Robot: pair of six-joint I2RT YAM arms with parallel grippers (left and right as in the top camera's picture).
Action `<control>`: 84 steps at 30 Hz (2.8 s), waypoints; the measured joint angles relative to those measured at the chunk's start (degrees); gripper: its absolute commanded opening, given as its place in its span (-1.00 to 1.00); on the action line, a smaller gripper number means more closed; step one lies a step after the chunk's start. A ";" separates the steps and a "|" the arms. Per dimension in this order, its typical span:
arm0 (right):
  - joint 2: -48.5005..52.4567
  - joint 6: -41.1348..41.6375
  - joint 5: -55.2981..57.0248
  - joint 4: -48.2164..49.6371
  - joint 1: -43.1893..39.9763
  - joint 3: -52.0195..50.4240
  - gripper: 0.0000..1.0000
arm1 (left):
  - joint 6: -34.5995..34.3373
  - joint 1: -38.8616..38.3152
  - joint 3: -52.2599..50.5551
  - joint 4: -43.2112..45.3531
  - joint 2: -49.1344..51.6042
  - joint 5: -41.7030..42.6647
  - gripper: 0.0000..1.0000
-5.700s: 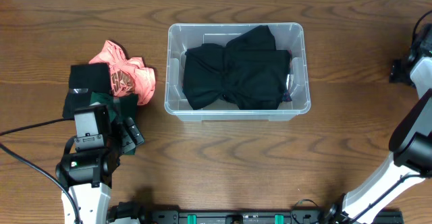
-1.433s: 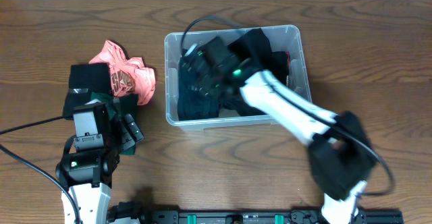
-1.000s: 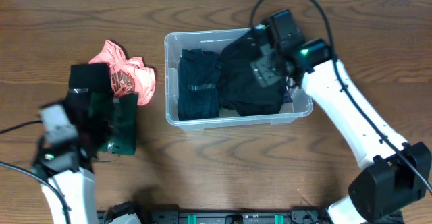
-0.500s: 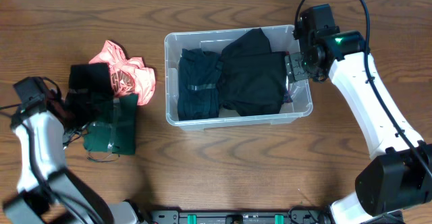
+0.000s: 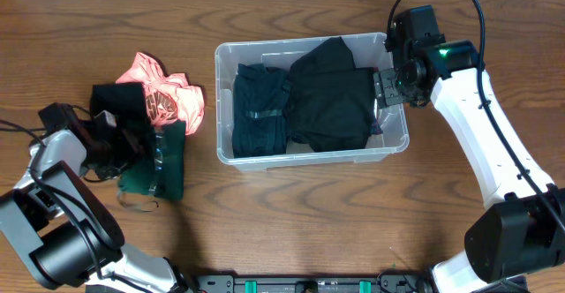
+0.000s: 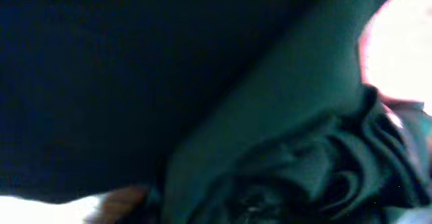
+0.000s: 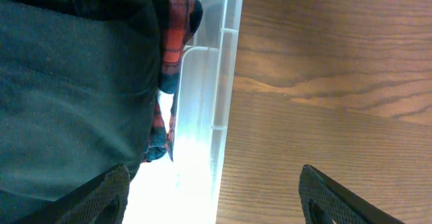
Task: Pack container
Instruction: 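Retract the right arm and grasp the green taped bundle with the left gripper, then carry the green bundle into the bin with the left gripper and release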
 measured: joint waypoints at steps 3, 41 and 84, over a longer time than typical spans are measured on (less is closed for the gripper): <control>0.00 0.00 0.00 -0.02 0.00 0.00 0.54 | 0.57 -0.07 0.00 -0.61 -0.42 1.84 -0.89; -28.50 0.17 4.28 -9.51 -8.09 -0.22 0.72 | -42.16 -69.33 -0.44 45.75 -21.75 -11.04 -0.88; -28.48 3.04 6.60 -9.44 -8.35 -2.27 -0.65 | -7.04 -69.85 -0.39 37.79 -22.80 -19.98 0.96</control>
